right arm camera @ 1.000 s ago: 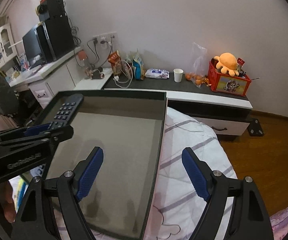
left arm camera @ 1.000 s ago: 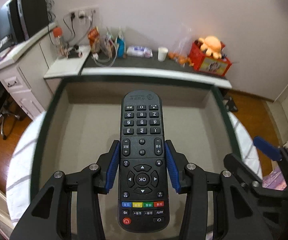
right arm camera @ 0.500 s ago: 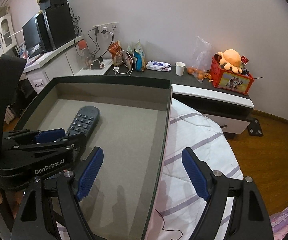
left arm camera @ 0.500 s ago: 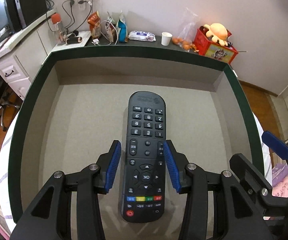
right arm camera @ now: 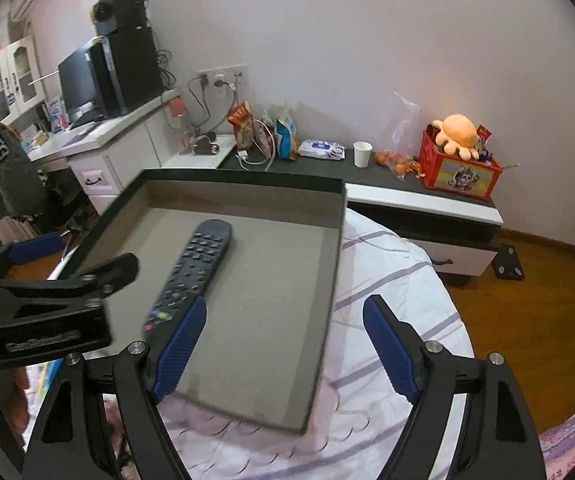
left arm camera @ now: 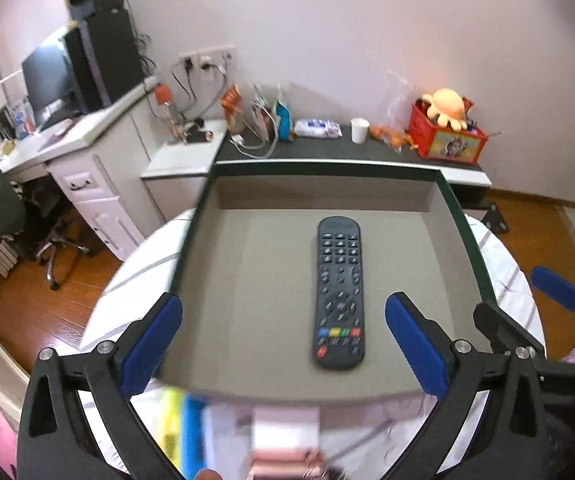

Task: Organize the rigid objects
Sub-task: 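Open the left tool to release the remote and withdraw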

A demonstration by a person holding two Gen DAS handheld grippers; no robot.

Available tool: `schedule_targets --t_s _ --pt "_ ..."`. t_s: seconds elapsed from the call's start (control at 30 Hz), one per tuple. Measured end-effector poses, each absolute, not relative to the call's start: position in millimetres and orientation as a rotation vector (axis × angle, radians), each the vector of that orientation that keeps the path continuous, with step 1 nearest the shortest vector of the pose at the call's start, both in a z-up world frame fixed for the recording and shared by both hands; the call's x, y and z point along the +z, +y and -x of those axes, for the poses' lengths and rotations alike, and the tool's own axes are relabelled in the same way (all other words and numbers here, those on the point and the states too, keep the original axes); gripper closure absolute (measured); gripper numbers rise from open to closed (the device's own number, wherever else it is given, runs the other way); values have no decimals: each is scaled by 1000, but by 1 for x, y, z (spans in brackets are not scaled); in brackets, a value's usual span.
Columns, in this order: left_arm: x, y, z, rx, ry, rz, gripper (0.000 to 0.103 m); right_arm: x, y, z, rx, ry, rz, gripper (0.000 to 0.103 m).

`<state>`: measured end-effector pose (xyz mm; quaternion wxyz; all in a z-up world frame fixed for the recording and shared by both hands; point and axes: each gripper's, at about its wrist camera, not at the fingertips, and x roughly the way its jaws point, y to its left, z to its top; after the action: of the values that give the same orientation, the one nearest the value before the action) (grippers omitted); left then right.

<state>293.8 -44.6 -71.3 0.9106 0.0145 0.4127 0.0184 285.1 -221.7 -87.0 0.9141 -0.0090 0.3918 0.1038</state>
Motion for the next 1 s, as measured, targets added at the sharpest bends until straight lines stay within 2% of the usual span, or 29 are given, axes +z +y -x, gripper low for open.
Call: schedule_targets --t_s 0.23,0.6,1.0 --pt "-53 -11 -222 47 800 -22 0 -67 -204 -232 260 773 17 21" --pt "-75 36 -128 -16 816 49 0 -74 -187 -149 288 802 -5 21" --pt "-100 30 -95 -64 865 -27 0 -100 -163 -108 272 882 29 21"
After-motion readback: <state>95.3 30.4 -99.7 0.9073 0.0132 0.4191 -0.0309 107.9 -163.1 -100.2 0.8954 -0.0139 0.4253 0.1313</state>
